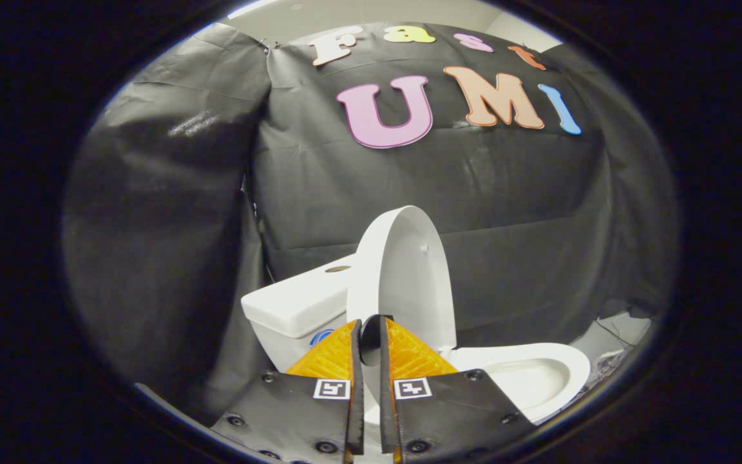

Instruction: Open the toilet lid.

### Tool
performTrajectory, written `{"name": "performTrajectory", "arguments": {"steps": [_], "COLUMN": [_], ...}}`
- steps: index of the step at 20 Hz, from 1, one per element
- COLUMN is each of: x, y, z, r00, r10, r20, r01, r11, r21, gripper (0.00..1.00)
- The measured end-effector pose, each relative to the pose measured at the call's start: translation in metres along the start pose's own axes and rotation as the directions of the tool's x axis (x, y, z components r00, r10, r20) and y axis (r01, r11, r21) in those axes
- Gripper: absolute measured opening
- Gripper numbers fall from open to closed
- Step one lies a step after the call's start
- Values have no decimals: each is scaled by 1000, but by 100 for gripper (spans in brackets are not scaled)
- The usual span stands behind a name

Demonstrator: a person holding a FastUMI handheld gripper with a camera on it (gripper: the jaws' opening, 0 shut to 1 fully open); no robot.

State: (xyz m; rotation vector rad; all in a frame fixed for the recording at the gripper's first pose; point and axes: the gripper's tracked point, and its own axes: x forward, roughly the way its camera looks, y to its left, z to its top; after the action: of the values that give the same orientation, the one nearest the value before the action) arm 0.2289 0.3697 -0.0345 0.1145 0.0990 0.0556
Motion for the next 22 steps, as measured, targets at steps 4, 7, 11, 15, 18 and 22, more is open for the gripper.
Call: {"name": "performTrajectory", "arguments": {"steps": [4,7,11,15,18,22], "x": [9,11,4,-9,-18,-29], "y": [17,24,18,0,-20,-69], "z": [-4,-6,0,42,74,94], "r00": [999,998,998,999,995,995], "r10": [26,37,33,23,25,-23], "r20": [-47,-60,-55,42,97,99], "r01": [-28,-38,-32,-23,-22,29], "r11": [999,999,999,1000,999,998], "r21": [-41,-23,18,-8,-28,-55], "gripper": [11,16,31,49,62,70]}}
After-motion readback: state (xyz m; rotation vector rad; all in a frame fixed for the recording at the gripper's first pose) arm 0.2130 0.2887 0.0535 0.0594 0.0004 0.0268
